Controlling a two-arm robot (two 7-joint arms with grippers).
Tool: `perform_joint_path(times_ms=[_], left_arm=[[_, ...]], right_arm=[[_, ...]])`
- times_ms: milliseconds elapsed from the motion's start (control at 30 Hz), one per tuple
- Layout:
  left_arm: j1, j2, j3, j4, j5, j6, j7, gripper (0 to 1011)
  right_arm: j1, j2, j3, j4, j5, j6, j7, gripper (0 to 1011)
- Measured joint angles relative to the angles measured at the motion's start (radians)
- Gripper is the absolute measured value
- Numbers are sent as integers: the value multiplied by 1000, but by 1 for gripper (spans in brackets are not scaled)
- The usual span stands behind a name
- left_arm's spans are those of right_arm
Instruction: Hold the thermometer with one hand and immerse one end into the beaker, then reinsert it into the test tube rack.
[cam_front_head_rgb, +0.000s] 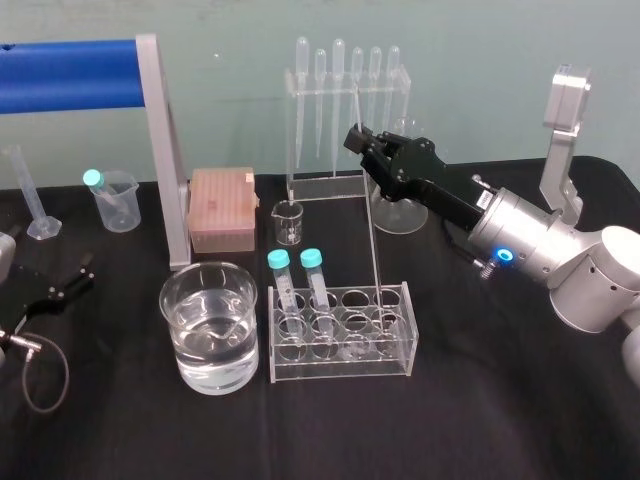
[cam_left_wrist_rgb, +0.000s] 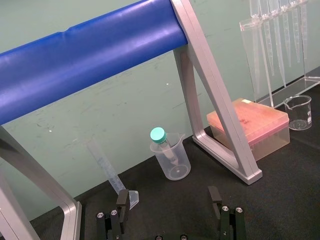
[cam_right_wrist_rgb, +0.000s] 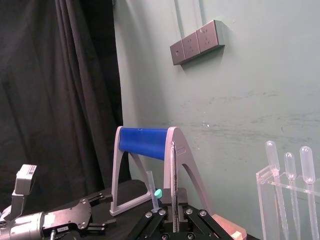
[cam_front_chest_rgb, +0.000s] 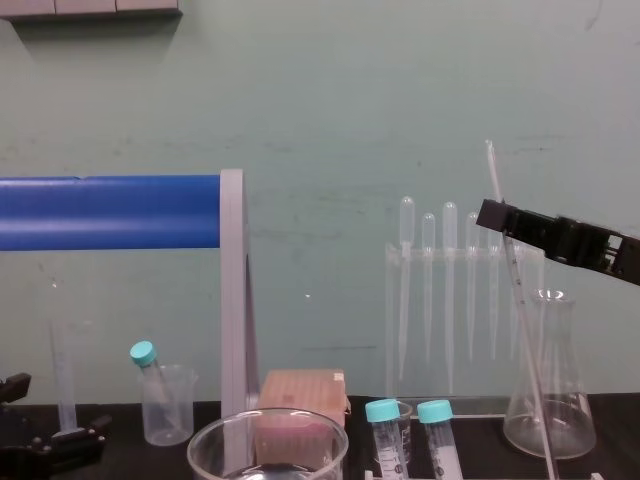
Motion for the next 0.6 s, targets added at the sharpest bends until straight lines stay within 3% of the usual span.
perform_joint_path(times_ms=[233, 600], left_arm=[[0, 0, 0, 0, 0, 0, 0, 1008], [0, 0, 0, 0, 0, 0, 0, 1008]], right_arm=[[-1, 1, 1, -1, 0, 0, 0, 57], [-1, 1, 1, -2, -1, -1, -1, 339]])
